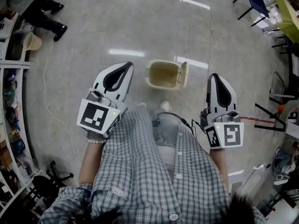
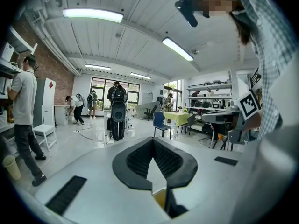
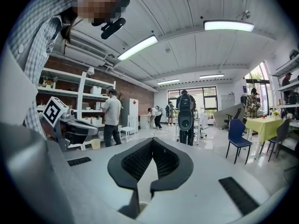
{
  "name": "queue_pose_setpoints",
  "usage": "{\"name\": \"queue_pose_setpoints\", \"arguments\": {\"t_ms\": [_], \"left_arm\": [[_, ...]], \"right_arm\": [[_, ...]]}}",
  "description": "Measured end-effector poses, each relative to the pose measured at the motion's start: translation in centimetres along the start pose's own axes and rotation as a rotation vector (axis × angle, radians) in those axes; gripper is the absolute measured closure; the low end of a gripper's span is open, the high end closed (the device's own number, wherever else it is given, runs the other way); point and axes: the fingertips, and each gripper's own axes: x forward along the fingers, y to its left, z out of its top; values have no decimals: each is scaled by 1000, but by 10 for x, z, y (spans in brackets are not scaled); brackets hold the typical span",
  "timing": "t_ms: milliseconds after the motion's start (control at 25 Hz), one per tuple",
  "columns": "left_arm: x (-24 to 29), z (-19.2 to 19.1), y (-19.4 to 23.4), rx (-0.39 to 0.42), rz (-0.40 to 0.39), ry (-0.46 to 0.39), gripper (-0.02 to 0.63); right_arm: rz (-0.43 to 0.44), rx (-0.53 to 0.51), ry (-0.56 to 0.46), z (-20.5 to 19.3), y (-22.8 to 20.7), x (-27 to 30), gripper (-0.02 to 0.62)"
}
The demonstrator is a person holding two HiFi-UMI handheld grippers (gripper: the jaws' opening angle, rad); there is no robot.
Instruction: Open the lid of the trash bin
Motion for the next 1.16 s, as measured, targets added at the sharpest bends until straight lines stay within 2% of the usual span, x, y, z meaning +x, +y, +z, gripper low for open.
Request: {"name": "queue_pose_setpoints", "arguments": {"t_ms": [1160], "left_arm": [[2,-1,-5,22,-15,12,598]], "right_arm": [[0,2,12,-4,0,-1,577]]}}
